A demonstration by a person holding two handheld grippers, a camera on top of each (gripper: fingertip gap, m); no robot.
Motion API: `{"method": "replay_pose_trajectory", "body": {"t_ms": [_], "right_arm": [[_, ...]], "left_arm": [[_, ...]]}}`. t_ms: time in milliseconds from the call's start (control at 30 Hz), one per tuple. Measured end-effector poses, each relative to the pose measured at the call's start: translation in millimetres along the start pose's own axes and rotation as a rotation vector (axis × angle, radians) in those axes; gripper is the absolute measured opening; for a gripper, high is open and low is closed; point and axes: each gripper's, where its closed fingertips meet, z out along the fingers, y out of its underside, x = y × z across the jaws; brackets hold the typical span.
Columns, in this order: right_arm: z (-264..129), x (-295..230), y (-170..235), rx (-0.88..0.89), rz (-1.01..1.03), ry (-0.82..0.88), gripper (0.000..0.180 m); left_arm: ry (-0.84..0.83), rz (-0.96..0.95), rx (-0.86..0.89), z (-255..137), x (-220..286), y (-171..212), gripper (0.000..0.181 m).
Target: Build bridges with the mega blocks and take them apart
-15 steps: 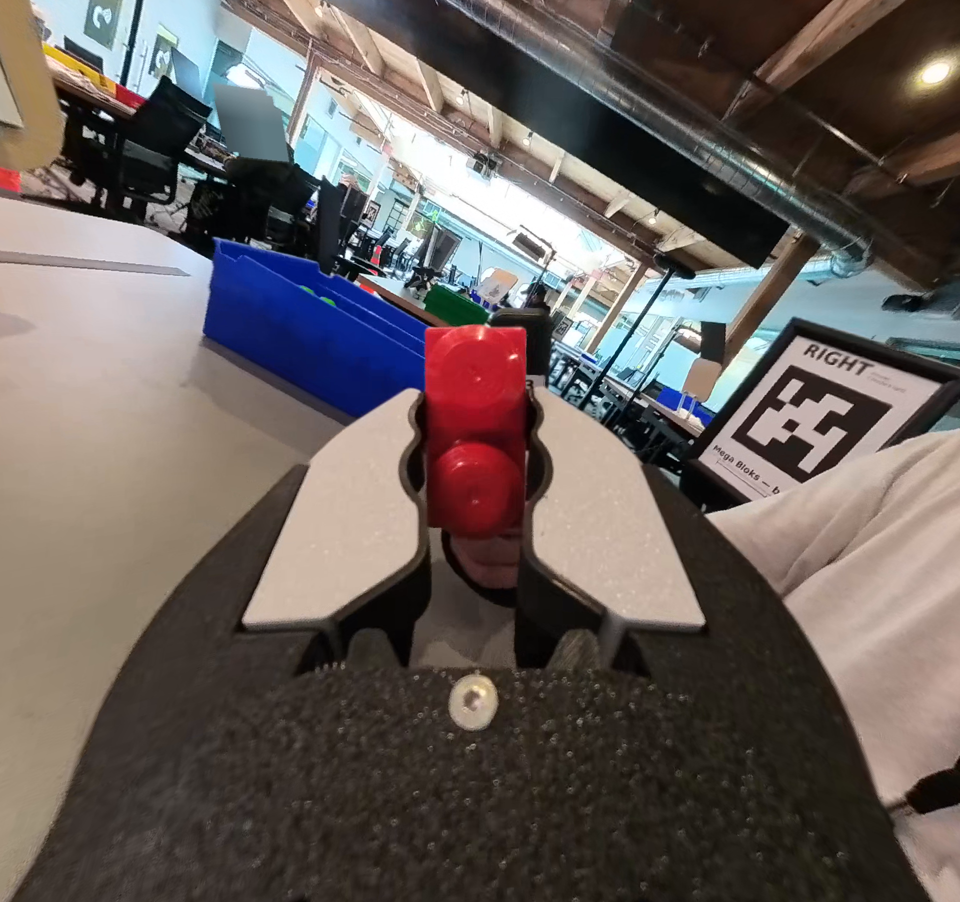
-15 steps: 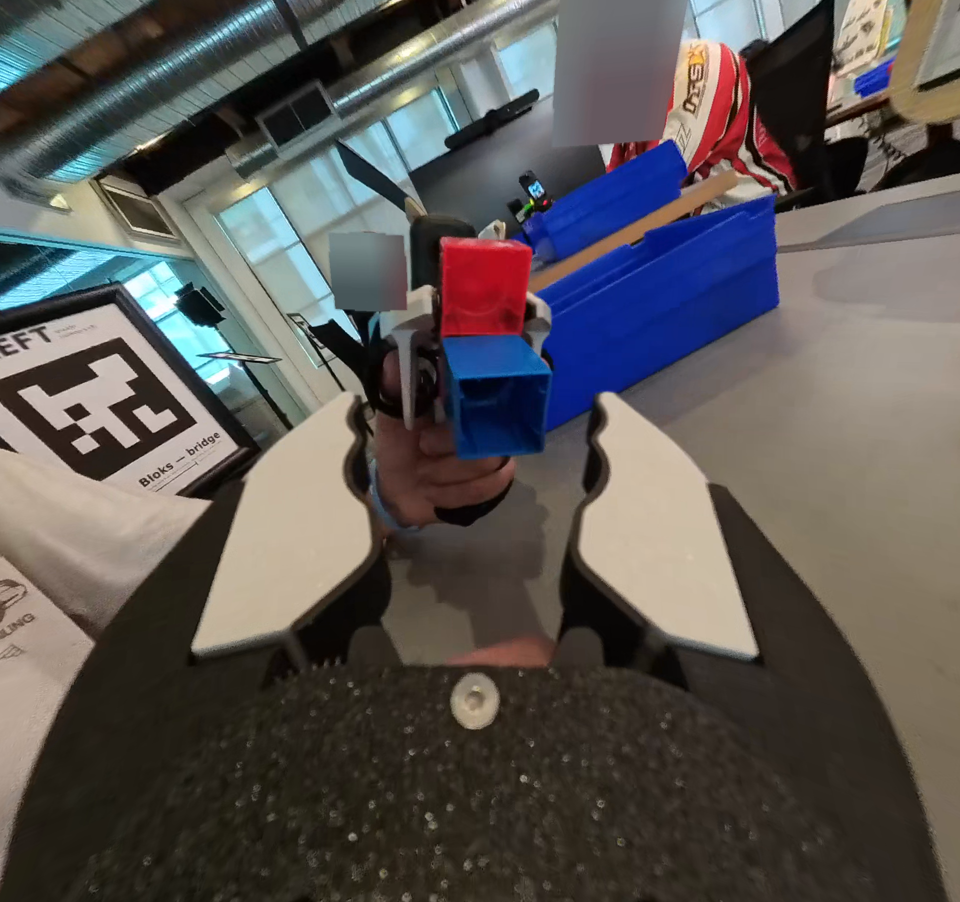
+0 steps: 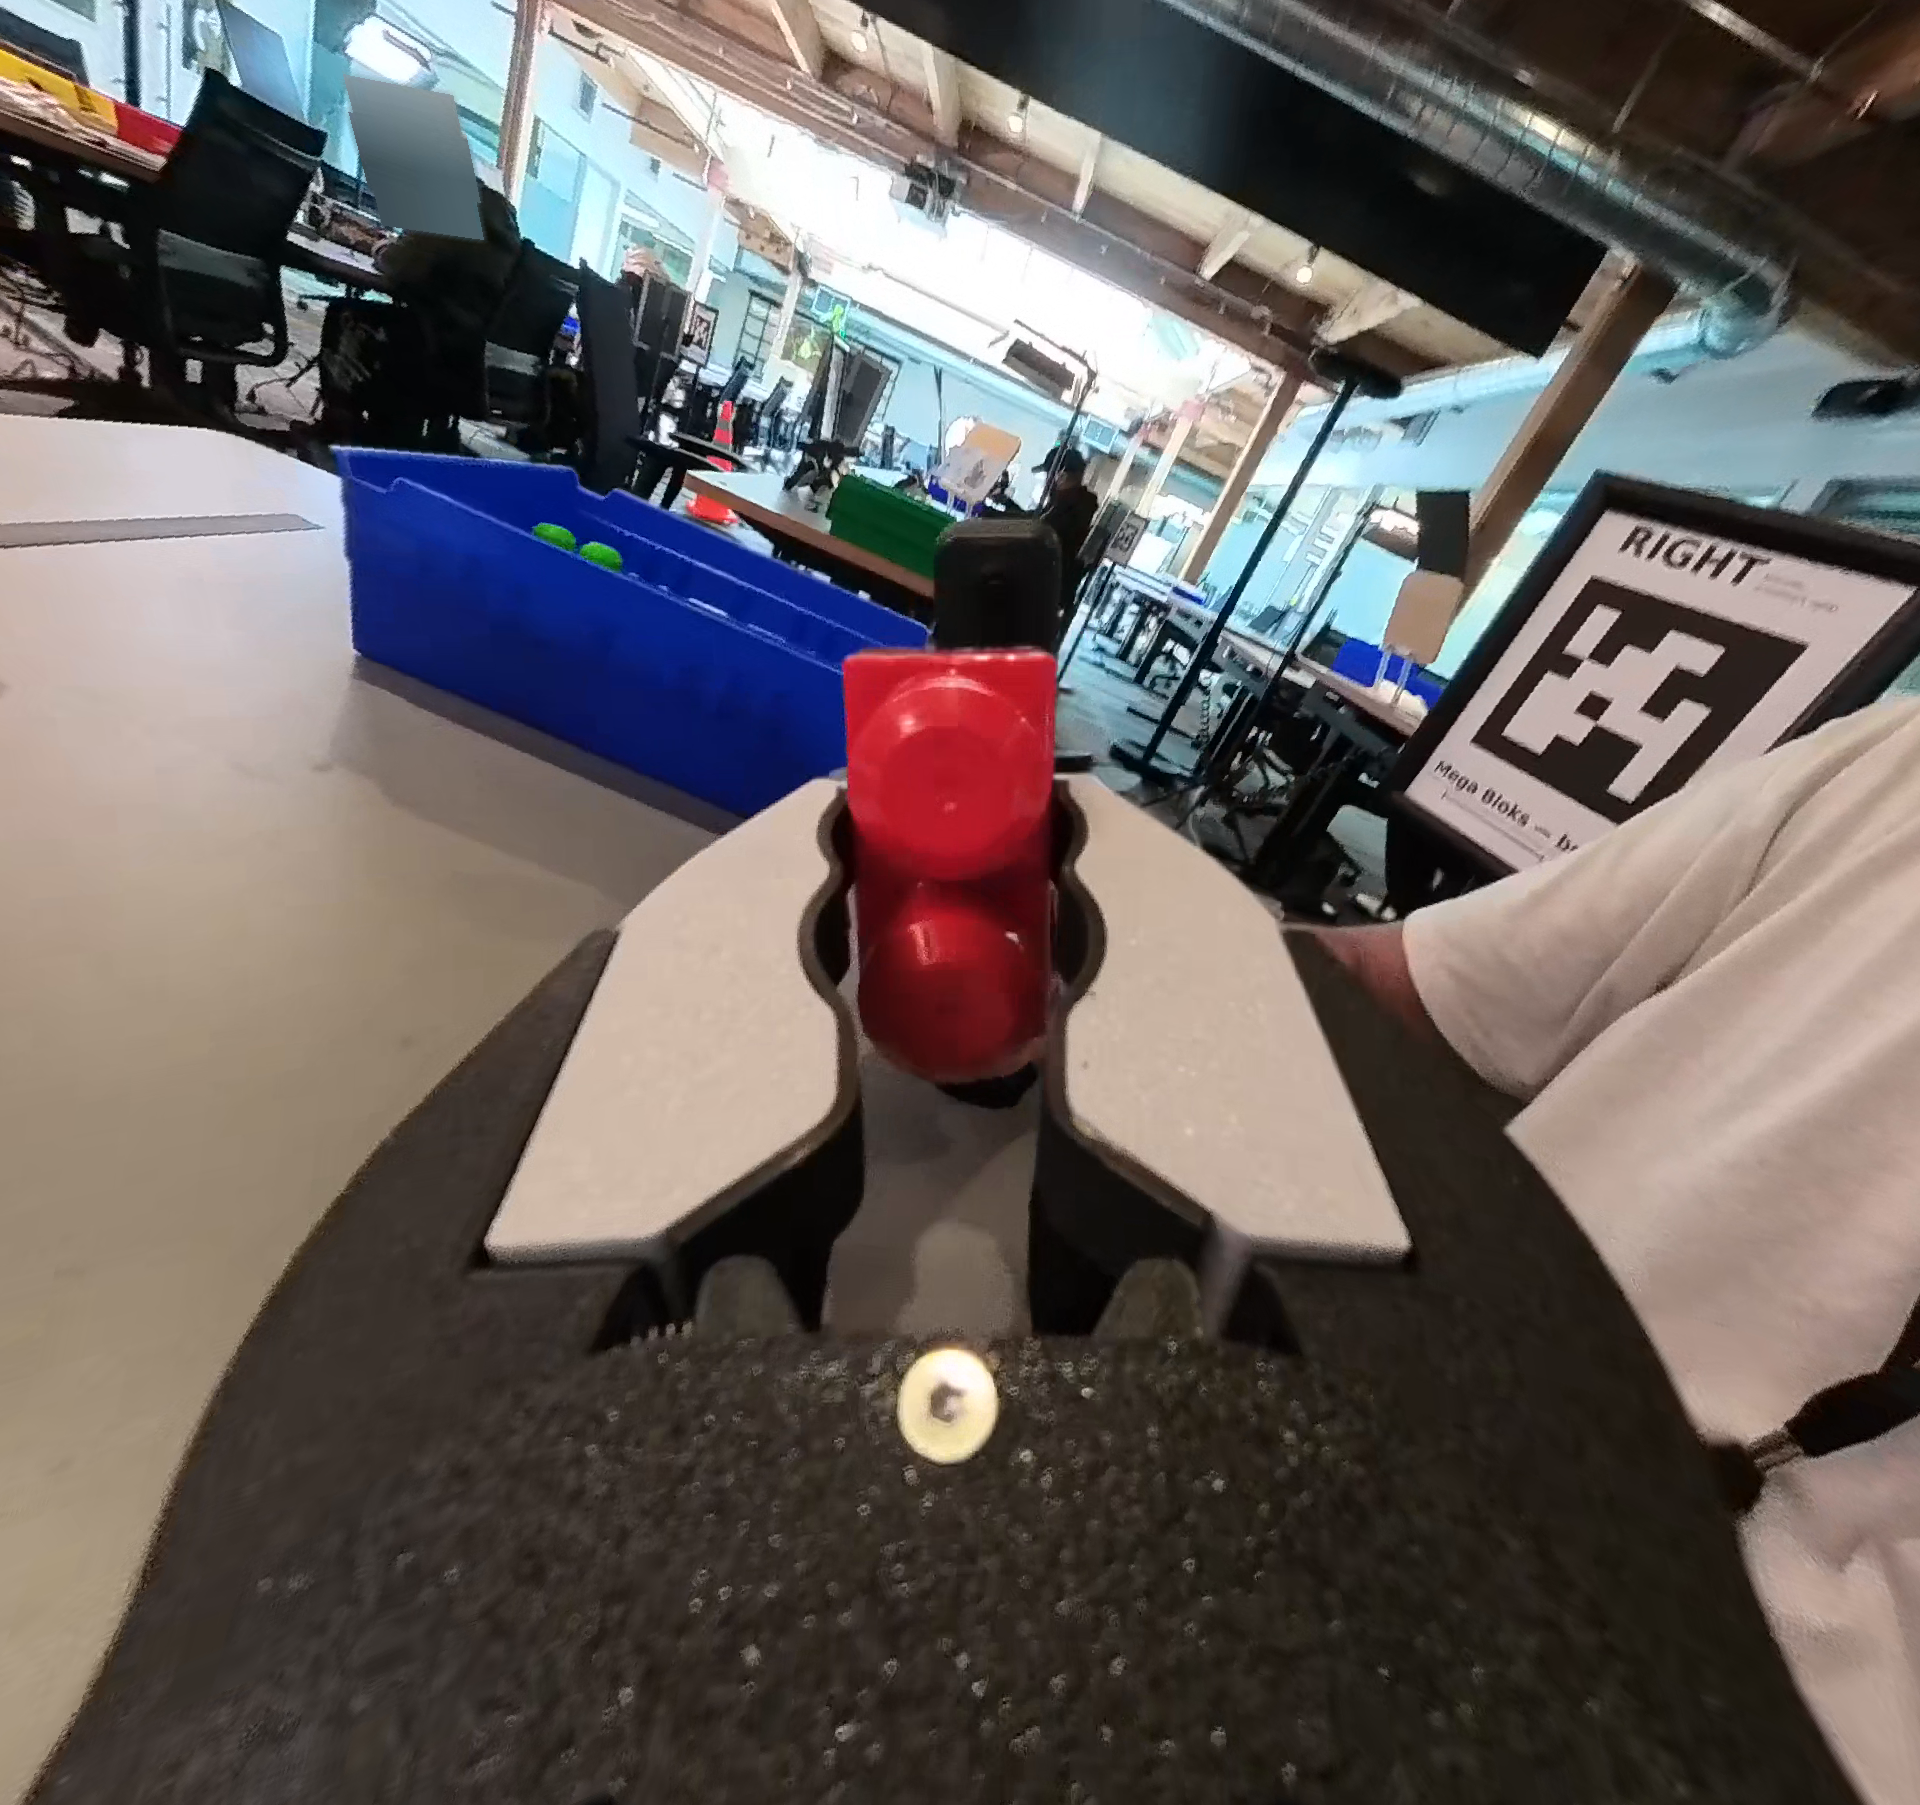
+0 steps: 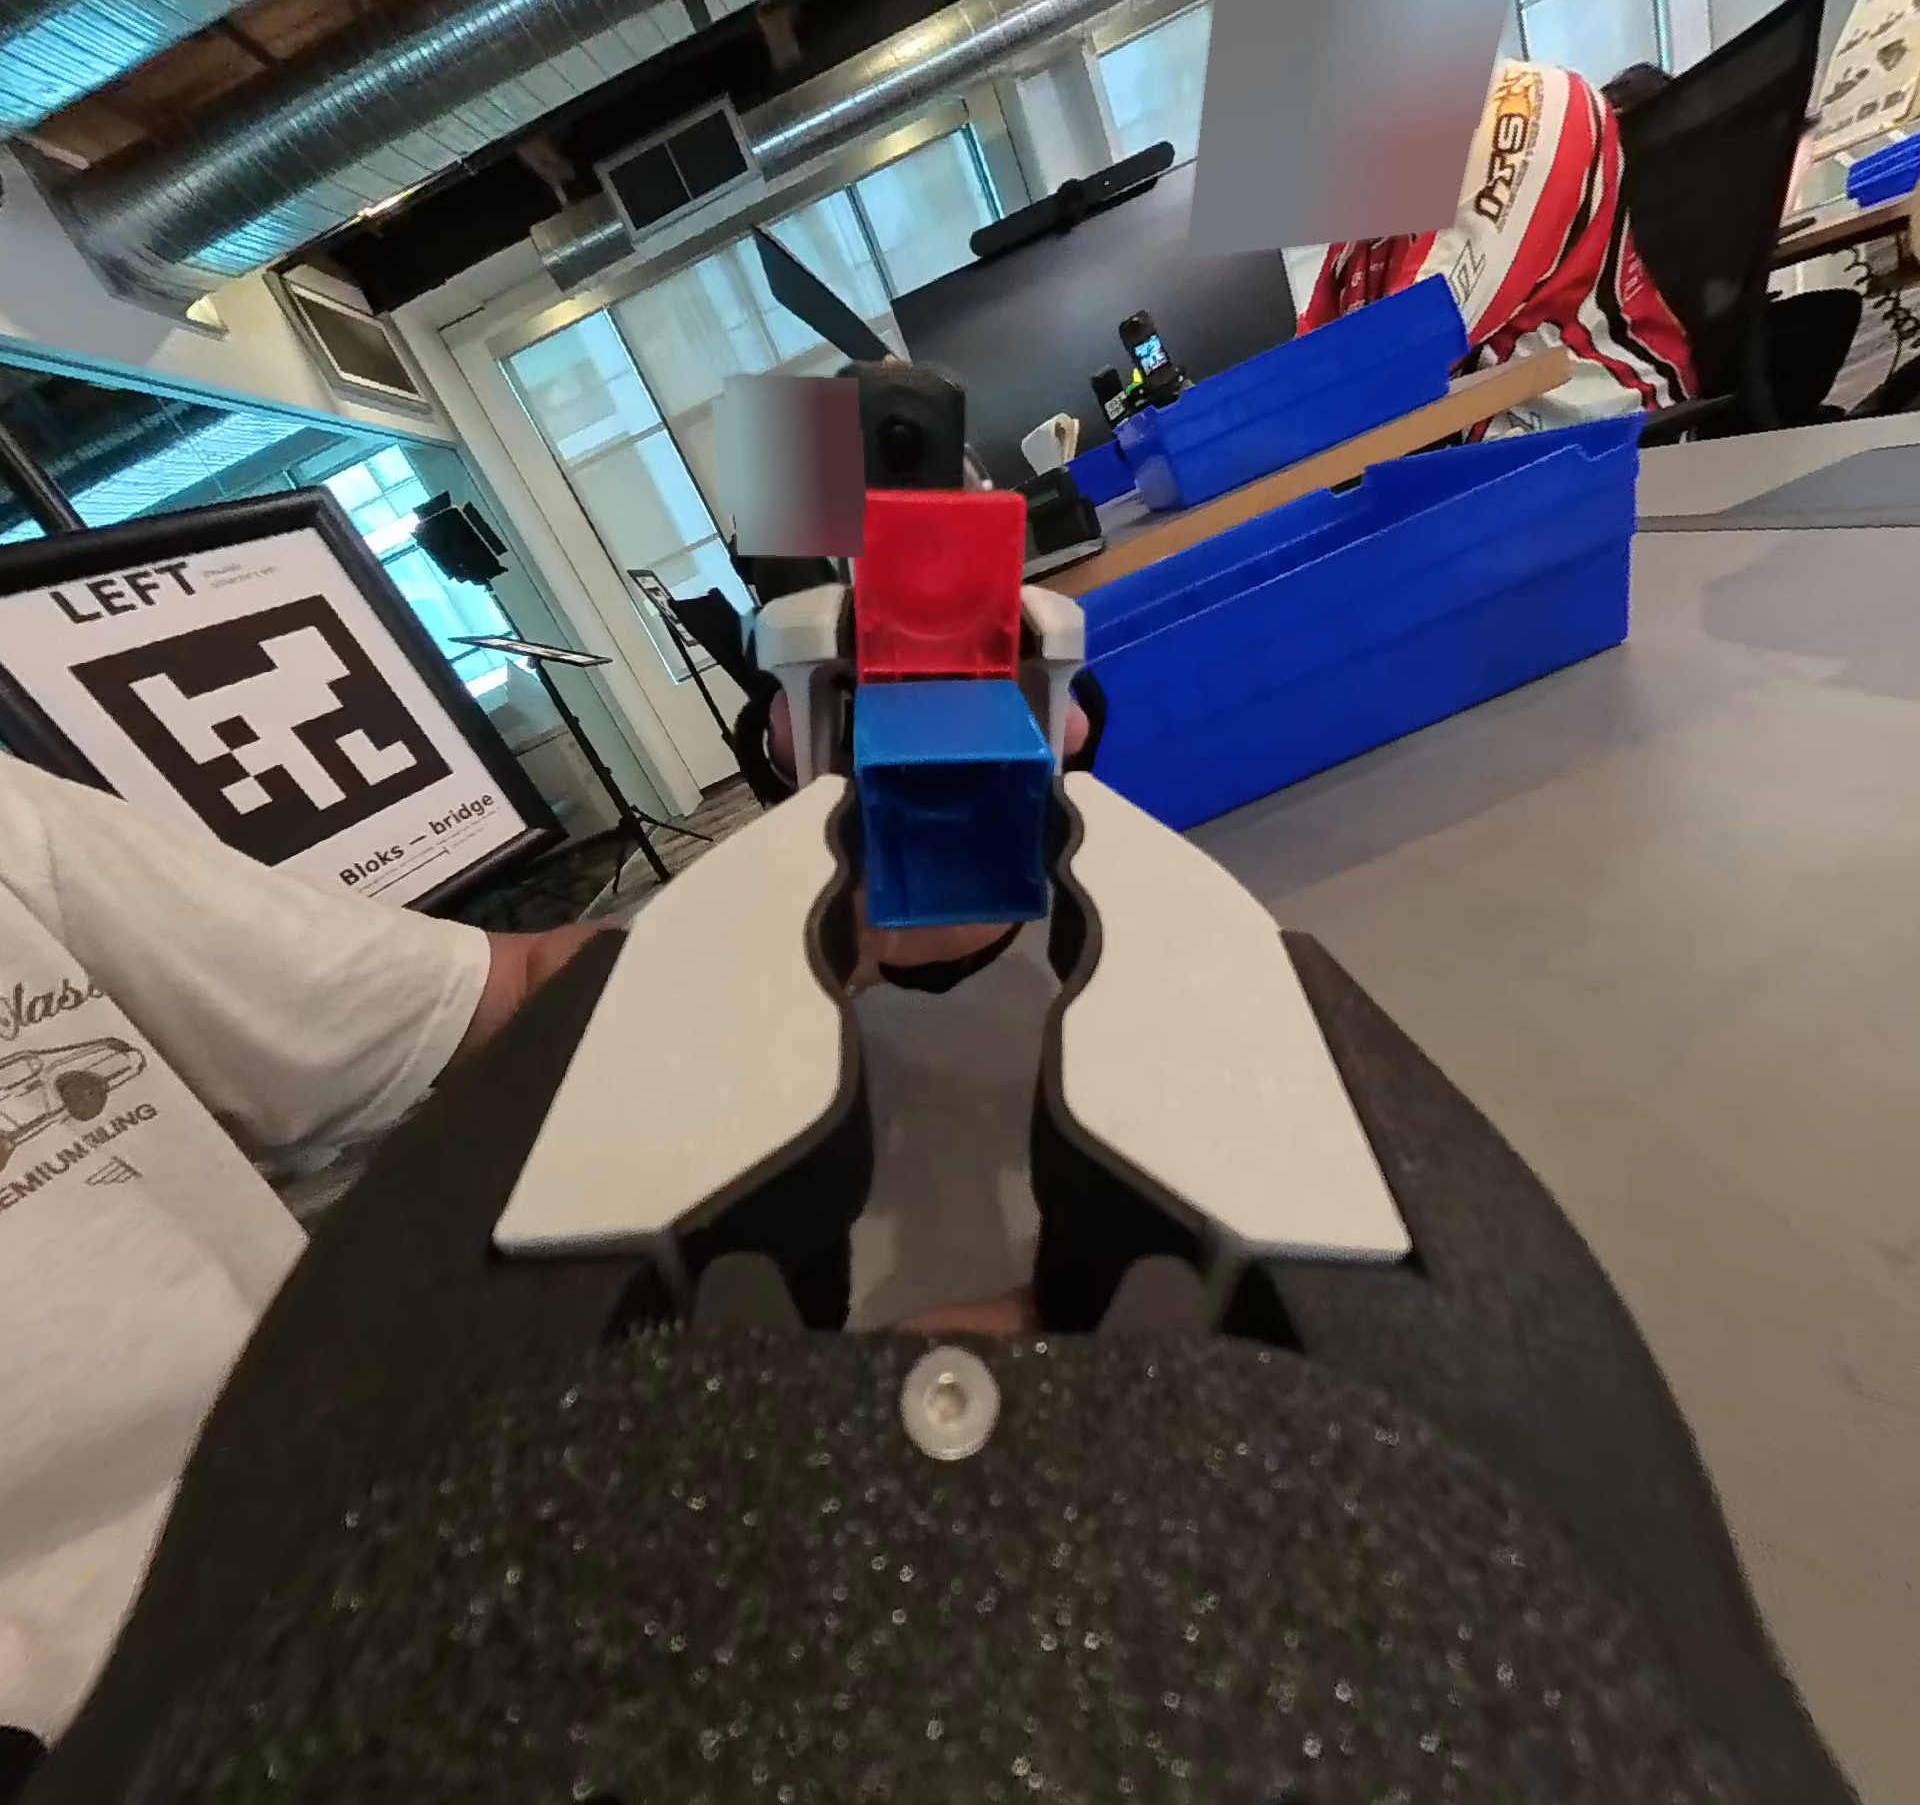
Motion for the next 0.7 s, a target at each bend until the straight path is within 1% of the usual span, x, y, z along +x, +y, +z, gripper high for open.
{"method": "replay_pose_trajectory", "body": {"t_ms": [167,267,333,400,433,467,533,567,633,700], "right_arm": [[-5,-2,2,-0.038,-0.063,0.006,0.033],[-28,7,-15,0.009,-0.071,0.03,0.033],[-41,13,-24,0.008,-0.135,0.092,0.033],[-47,14,-32,0.026,-0.155,0.122,0.033],[-47,17,-33,0.022,-0.173,0.148,0.033],[-47,20,-32,0.018,-0.184,0.162,0.033],[-47,28,-30,0.018,-0.195,0.211,0.033],[-47,32,-27,0.019,-0.196,0.229,0.033],[-47,37,-25,0.021,-0.172,0.246,0.033],[-49,37,-28,0.036,-0.179,0.252,0.033]], "left_arm": [[-0.025,0.075,-0.072,-7,2,4,0.035],[-0.063,0.063,-0.05,-32,-12,-10,0.035],[-0.159,0.112,-0.042,-49,-27,-16,0.035],[-0.24,0.129,-0.027,-56,-39,-19,0.035],[-0.313,0.143,-0.015,-58,-49,-20,0.035],[-0.402,0.159,-0.006,-60,-60,-20,0.035],[-0.657,0.182,-0.014,-71,-89,-15,0.035],[-0.758,0.197,-0.016,-77,-98,-12,0.035],[-0.84,0.215,-0.026,-79,-105,-4,0.035],[-0.849,0.209,-0.038,-75,-109,5,0.035]]}}
